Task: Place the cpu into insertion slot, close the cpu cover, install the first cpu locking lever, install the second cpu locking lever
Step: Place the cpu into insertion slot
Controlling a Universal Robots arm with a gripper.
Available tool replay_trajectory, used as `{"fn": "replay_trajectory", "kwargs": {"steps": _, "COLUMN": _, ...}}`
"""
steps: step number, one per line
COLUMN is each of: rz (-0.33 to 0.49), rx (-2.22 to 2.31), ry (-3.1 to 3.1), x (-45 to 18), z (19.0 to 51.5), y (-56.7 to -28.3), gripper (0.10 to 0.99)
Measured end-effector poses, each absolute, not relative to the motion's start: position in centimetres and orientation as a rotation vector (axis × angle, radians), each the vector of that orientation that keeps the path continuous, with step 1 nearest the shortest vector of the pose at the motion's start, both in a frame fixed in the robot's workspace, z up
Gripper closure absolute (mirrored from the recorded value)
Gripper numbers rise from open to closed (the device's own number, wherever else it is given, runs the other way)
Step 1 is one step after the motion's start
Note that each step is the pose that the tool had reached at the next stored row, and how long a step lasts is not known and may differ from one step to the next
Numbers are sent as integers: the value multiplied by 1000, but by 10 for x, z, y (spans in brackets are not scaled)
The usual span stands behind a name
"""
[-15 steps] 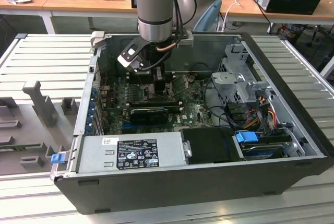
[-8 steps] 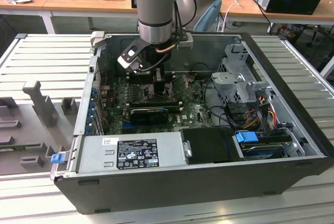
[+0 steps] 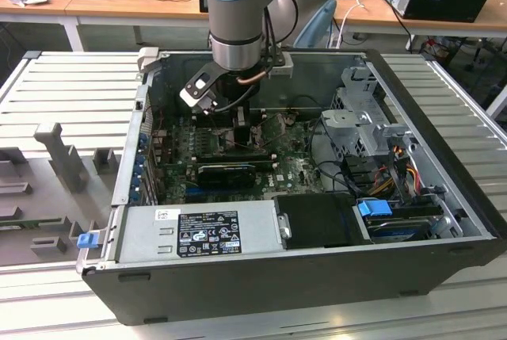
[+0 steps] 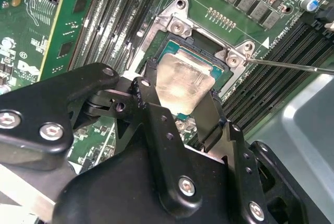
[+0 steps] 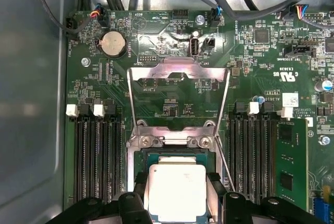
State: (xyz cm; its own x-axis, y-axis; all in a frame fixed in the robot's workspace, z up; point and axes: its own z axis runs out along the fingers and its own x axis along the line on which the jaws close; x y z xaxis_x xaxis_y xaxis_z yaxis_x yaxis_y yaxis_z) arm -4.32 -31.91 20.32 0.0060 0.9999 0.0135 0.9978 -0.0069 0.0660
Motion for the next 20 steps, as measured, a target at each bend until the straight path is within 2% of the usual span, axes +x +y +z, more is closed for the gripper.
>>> {"fn": "replay_trajectory", "kwargs": {"steps": 7, "rz": 87, "rx": 2201, "ry": 2187, "x": -43, "z": 201, "y": -319, "gripper": 549}}
{"fn": "replay_trajectory", "kwargs": {"steps": 8, "rz": 87, "rx": 2201, "ry": 2187, "x": -43, "z": 201, "y": -318, "gripper": 482}}
{"fn": "replay_trajectory", "kwargs": {"steps": 14, "rz": 87, "rx": 2201, "ry": 2187, "x": -43, "z": 207, "y": -318, "gripper": 482}}
{"fn": "replay_trajectory", "kwargs": {"steps": 16, "rz": 87, "rx": 2201, "ry": 2187, "x": -43, "z": 209, "y": -318, "gripper": 498}}
{"fn": "replay_trajectory", "kwargs": {"steps": 18, "rz": 87, "rx": 2201, "ry": 2187, "x": -43, "z": 209, "y": -318, "gripper": 627}}
{"fn": "replay_trajectory", "kwargs": {"steps": 19, "rz": 87, "rx": 2201, "ry": 2187, "x": -43, "z": 210, "y": -318, "gripper": 627}}
{"fn": "replay_trajectory", "kwargs": {"steps": 20, "rz": 87, "rx": 2201, "ry": 2187, "x": -43, "z": 210, "y": -318, "gripper": 690}}
